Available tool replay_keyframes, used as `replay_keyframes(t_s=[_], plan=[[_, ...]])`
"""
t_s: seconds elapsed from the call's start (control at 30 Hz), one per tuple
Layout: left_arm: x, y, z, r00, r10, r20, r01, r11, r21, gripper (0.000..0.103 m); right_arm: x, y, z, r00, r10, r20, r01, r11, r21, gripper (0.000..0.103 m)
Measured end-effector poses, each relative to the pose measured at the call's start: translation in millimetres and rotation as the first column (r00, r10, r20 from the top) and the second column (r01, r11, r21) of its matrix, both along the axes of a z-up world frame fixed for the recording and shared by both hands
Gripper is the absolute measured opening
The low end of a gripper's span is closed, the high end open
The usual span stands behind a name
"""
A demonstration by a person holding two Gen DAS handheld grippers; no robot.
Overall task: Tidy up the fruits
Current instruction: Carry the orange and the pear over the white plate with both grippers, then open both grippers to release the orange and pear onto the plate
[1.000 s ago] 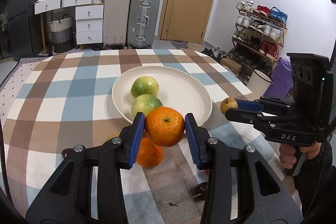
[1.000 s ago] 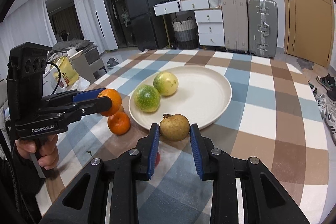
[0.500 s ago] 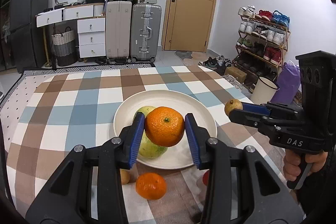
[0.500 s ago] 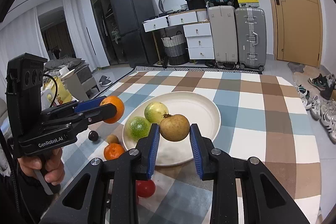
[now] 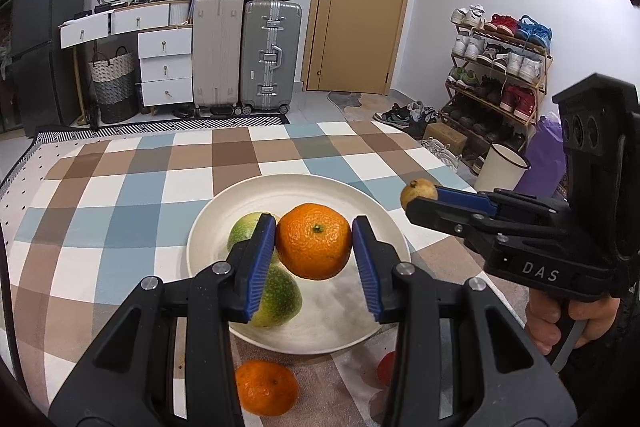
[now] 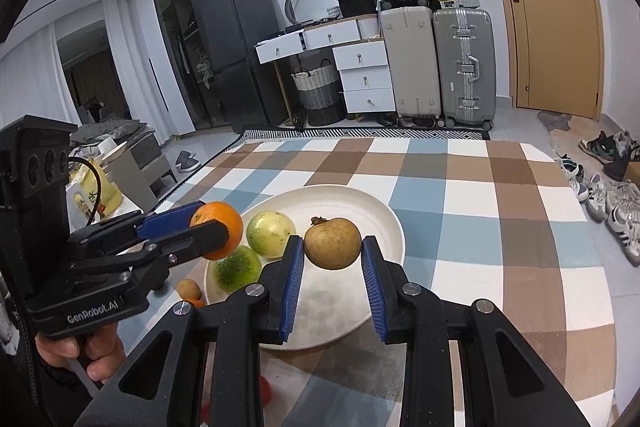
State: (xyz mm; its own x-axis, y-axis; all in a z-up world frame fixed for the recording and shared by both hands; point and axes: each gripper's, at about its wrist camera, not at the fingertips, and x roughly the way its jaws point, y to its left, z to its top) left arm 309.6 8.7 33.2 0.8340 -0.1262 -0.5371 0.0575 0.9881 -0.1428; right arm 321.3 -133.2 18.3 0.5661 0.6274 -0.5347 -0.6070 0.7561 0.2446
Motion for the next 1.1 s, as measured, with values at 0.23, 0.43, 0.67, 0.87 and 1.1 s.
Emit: replay_keyframes(t_s=[0.23,0.43,0.67,0.87,1.1], plan=[[12,-10,-10,1.0,-0.01,-0.015,0.01,1.0,0.025,0.037,13,9,-12,1.0,-0.008,-0.023,0.009,1.0,0.003,0.03],[17,-15,-20,0.999,-0.023,-0.039,0.024,0.999,0.038,0.037,22,9,-24,0.998,-0.02,-0.051,0.02,1.0,-0.005,0.03],[21,-22,-31,0.996,-0.033,-0.081,0.038,0.997,0.072,0.037,24,15,-36,0.997,-0.009,-0.075,0.007,0.999,-0.032,0.03],[26,-24,-42,0.993,-0.03,-0.116,0.04,0.995,0.087,0.037,27,15,-41,0.997,-0.017,-0.08,0.013,0.998,-0.055,0.03],[24,-28,-44,0.992,-0.042,-0.119,0.054,0.994,0.098,0.037,27,13,-42,0.996,-0.024,-0.086,0.02,0.999,-0.048,0.03]])
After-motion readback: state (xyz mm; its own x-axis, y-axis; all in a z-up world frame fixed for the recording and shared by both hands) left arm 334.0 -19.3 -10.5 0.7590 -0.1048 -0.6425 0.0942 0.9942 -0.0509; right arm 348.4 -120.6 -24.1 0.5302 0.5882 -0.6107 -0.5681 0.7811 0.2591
